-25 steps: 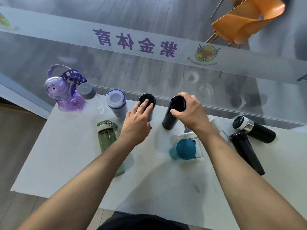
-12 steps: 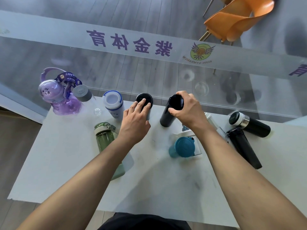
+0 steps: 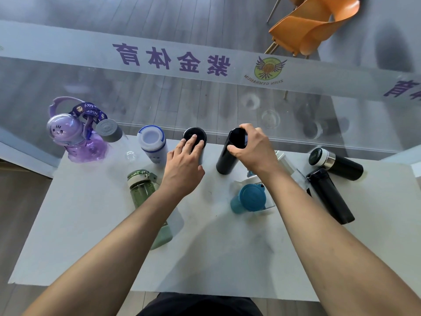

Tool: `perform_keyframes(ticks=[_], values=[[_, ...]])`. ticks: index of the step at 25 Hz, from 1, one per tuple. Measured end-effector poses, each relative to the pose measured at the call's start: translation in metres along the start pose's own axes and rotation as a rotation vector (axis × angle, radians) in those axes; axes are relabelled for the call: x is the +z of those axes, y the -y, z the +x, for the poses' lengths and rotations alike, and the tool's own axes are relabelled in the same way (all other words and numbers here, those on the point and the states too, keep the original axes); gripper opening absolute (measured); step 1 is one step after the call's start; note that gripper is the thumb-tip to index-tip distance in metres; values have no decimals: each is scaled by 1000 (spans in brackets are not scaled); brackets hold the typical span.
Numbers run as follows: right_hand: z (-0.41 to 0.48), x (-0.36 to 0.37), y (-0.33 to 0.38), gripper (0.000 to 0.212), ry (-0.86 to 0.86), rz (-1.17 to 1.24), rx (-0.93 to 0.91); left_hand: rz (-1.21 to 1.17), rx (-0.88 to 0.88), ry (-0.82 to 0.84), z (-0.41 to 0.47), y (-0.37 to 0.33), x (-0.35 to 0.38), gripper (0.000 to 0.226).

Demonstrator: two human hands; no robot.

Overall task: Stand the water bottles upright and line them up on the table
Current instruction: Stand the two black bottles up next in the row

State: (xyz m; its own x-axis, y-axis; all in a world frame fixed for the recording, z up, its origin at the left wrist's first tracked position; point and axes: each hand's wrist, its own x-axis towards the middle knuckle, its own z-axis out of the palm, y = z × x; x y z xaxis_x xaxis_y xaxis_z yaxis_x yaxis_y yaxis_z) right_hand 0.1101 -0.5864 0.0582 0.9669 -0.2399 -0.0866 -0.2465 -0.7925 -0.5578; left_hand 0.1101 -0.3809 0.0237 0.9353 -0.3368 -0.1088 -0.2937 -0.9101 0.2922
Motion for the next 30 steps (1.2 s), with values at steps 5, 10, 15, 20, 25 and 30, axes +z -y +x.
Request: perform_keyframes(ticks=[5,10,15,20,25,30], values=[[-4,2,-1,67,25,-29,-27,0,13,2,-3,-2,-3,71],[-15,-4,-16,73,-43,52,-29,-82,73,-79,-9,-10,-7,65],[-51,-26,-57,56,-173,65,32,-175,163,-179,-27,-46,-1,55],[-83,-40,-113,47,-180,73,101,-209,205,-154,-40,-86,9,47],[-87,-40,-175,48,-94,103,133,-168,208,-179,-40,-138,23,39],[-66,-47,-220,48,75,116,95,-97,119,-178,-28,-207,49,39]])
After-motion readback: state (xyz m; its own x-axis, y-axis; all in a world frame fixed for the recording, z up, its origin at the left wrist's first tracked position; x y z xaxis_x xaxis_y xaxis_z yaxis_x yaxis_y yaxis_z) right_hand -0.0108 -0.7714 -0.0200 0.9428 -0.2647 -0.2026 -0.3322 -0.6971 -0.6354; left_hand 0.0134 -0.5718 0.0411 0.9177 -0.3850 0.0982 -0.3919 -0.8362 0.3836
